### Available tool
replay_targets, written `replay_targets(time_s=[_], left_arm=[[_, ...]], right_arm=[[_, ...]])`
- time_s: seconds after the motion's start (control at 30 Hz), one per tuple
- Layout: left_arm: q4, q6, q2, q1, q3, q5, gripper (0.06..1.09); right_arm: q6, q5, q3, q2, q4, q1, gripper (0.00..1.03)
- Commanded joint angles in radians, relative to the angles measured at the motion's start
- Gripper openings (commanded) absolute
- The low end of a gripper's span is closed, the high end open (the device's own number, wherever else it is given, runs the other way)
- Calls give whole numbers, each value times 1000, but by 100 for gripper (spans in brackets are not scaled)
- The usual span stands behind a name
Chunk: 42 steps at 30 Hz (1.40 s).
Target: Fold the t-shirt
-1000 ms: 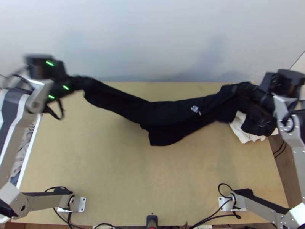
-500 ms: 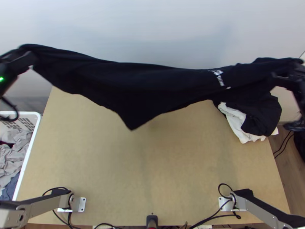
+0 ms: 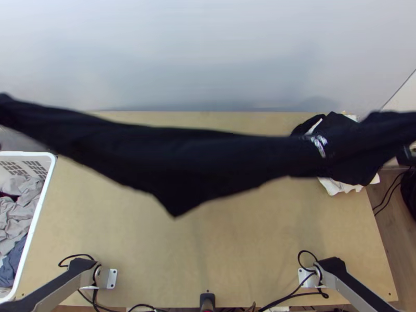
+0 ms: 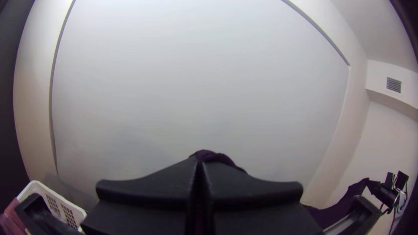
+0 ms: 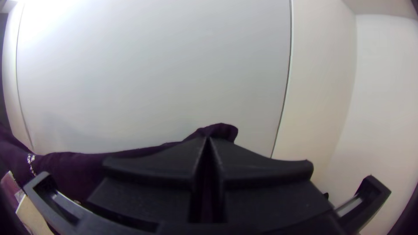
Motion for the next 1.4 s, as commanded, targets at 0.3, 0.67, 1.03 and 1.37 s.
replay_targets(time_s=[0.3,0.67,1.03,1.37], left_arm=[[270,-47,-115,-19,-803,65,10],[677,-41,132,-1,-1137,49,10],[859,-57,557,56,-936,5,10],[744,-89,781,53,-685,9,86]], right_arm=[[178,-178,-530,-112,-71,90,3],[229,-574,-949,121,332,-241,3],[319,-604,-851,427,521,-312,3],[413,-603,-779,526,591,-295,20]])
